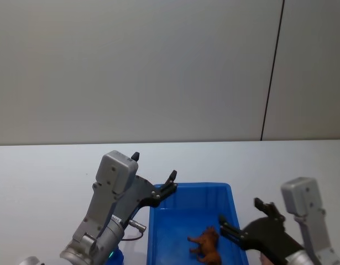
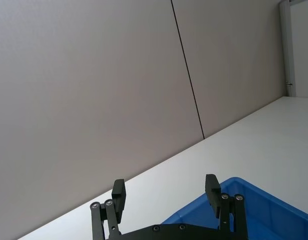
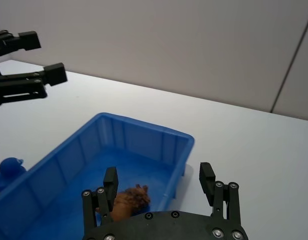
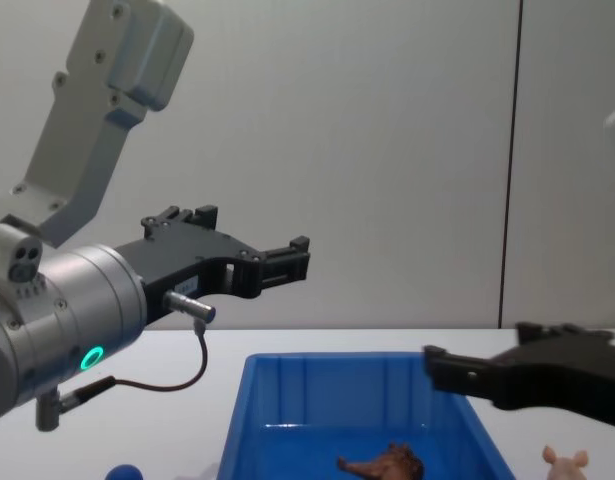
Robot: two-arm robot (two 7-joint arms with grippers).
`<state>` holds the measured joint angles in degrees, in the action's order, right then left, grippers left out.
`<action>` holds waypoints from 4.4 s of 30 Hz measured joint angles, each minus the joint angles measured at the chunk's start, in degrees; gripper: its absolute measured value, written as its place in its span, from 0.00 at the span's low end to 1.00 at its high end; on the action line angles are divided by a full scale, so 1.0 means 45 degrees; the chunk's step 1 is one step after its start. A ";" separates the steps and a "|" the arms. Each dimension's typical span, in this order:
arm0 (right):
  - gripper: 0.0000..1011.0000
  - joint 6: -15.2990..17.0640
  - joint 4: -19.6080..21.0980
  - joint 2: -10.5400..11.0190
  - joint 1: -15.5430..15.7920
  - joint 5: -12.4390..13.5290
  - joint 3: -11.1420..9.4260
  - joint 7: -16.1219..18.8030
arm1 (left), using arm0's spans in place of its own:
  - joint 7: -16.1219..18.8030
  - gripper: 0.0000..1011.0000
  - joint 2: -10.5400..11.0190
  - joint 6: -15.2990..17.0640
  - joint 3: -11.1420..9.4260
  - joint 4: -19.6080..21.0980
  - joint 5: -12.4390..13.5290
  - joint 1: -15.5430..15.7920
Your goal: Pick up the two dolls from the table and place them into the box.
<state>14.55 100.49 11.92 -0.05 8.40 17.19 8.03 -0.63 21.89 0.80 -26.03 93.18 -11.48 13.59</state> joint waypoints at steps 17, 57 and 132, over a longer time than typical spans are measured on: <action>0.99 0.0054 0.1594 0.1074 0.1915 0.0248 -0.0383 -0.1861 | 0.0001 0.99 0.0000 0.0000 0.0001 0.0000 0.0000 0.0000; 0.99 0.0200 0.0635 0.0877 0.2715 -0.0319 -0.0222 -0.1890 | 0.0001 0.99 -0.0001 0.0000 0.0001 0.0000 0.0000 0.0000; 0.36 -0.1620 0.0157 -0.0250 0.1558 0.0841 -0.0603 -0.0766 | 0.0001 0.99 0.0000 0.0000 0.0000 0.0000 0.0000 0.0000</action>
<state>7.26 101.20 10.80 6.96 12.18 14.47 4.58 -0.62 21.89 0.80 -26.03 93.18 -11.48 13.59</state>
